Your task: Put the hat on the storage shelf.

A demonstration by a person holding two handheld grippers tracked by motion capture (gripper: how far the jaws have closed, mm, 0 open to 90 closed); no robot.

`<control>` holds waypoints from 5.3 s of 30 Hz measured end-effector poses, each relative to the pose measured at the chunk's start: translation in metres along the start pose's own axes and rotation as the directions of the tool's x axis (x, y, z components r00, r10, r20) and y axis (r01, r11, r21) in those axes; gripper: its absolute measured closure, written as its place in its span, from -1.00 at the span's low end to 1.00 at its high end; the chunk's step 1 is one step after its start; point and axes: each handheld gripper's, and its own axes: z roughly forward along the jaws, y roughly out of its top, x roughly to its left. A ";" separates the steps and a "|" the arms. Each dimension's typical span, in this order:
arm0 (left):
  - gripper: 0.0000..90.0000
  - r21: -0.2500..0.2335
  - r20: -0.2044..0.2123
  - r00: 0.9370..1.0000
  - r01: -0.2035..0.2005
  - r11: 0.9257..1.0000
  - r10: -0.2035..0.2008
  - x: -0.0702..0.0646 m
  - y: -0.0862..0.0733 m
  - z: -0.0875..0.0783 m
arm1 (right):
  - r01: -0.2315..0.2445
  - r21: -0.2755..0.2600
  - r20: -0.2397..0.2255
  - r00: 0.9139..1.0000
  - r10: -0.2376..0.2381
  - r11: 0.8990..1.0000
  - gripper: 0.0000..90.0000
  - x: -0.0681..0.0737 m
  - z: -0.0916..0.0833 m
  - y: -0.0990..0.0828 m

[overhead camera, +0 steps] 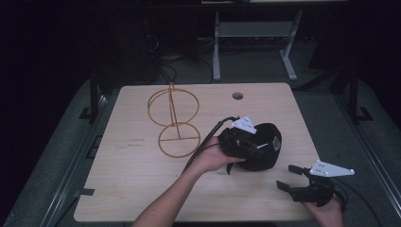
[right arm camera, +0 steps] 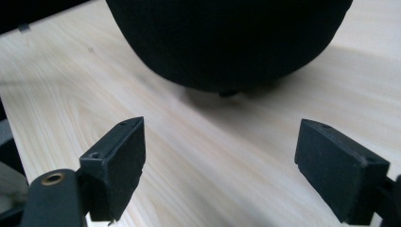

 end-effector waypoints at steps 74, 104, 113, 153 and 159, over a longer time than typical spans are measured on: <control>0.23 -0.040 -0.111 0.994 -0.024 0.999 0.020 -0.018 -0.021 -0.092 | 0.028 -0.136 -0.130 0.990 -0.046 0.990 0.96 0.002 -0.035 0.096; 0.09 0.032 -0.184 0.983 0.004 0.999 0.002 -0.013 -0.094 -0.090 | -0.028 -0.118 -0.138 0.990 0.012 0.993 0.96 -0.014 -0.040 0.121; 0.01 0.064 -0.199 0.980 0.029 0.998 -0.016 -0.009 -0.119 -0.083 | -0.016 -0.112 -0.126 0.992 0.002 0.994 0.96 -0.016 -0.042 0.133; -0.47 0.120 -0.268 0.963 0.003 0.993 0.030 -0.013 -0.161 -0.074 | 0.066 -0.111 -0.156 0.984 -0.083 0.992 0.95 -0.002 -0.024 0.206; -0.47 0.114 -0.275 0.961 0.008 0.993 0.024 -0.012 -0.162 -0.075 | 0.081 -0.111 -0.175 0.980 -0.100 0.990 0.95 0.003 -0.015 0.224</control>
